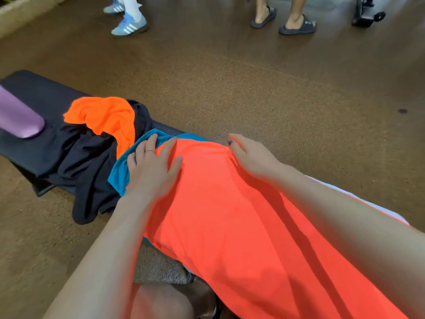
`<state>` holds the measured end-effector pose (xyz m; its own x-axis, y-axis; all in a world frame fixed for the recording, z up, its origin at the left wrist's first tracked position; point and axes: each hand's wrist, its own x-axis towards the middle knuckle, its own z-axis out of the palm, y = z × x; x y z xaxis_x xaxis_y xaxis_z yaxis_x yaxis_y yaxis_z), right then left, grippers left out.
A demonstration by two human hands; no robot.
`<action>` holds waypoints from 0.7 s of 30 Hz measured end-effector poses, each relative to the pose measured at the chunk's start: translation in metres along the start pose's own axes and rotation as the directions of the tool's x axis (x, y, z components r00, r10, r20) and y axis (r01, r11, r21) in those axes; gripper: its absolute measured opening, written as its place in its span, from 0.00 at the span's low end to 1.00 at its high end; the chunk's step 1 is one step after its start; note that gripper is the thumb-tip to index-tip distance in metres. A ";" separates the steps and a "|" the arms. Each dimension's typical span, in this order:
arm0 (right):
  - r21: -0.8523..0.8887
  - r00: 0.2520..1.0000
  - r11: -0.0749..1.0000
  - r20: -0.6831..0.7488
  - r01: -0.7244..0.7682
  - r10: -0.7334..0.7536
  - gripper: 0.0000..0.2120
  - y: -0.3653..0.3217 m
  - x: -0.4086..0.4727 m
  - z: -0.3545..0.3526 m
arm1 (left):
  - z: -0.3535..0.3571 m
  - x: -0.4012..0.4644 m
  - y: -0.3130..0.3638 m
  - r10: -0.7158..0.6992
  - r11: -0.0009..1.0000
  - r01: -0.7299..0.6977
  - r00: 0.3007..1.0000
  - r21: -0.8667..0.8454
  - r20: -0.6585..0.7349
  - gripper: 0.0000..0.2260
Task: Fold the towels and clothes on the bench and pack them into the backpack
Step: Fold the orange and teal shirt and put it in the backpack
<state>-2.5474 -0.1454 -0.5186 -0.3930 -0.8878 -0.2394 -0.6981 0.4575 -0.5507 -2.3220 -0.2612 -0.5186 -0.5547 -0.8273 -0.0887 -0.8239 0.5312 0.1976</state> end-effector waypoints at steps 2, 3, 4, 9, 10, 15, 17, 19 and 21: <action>0.075 0.991 0.994 0.107 -0.085 0.077 0.18 -0.004 0.029 -0.007 | -0.004 0.009 0.010 0.048 0.998 -0.053 0.994 -0.046 -0.101 0.21; 0.086 0.981 0.989 0.166 -0.117 0.101 0.16 -0.003 0.045 -0.008 | -0.004 0.014 0.015 0.093 0.994 -0.101 0.985 -0.049 -0.145 0.21; 0.100 0.966 0.983 0.223 -0.155 0.129 0.14 0.000 0.061 -0.007 | -0.005 0.020 0.019 0.134 0.989 -0.142 0.977 -0.040 -0.168 0.21; 0.183 0.877 0.927 0.424 -0.326 0.225 0.14 0.021 0.107 0.002 | 0.004 0.044 0.029 0.133 0.991 -0.132 0.989 0.021 -0.070 0.20; 0.236 0.875 0.912 0.438 -0.335 0.208 0.15 0.021 0.112 0.007 | 0.008 0.047 0.030 0.132 0.991 -0.130 0.990 0.034 -0.057 0.19; 0.540 0.906 0.780 0.415 -0.315 0.079 0.18 0.001 0.127 0.034 | 0.013 0.061 0.037 0.102 0.995 -0.100 0.991 0.021 -0.090 0.22; 0.594 0.913 0.746 0.406 -0.302 0.046 0.19 0.002 0.127 0.035 | 0.011 0.066 0.043 0.089 0.996 -0.086 0.990 0.033 -0.108 0.23; 0.552 0.901 0.774 0.431 -0.308 0.052 0.19 0.012 0.126 0.030 | 0.010 0.072 0.050 0.095 0.993 -0.088 0.991 0.078 -0.094 0.23; 0.458 0.859 0.811 0.502 -0.363 0.101 0.18 0.031 0.128 0.026 | 0.010 0.077 0.059 0.108 0.985 -0.101 0.993 0.137 -0.045 0.23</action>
<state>-2.6036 -0.2458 -0.5871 -0.1081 -0.7412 -0.6625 -0.1491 0.6710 -0.7263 -2.4144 -0.2922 -0.5236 -0.6348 -0.7723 -0.0226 -0.7716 0.6322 0.0702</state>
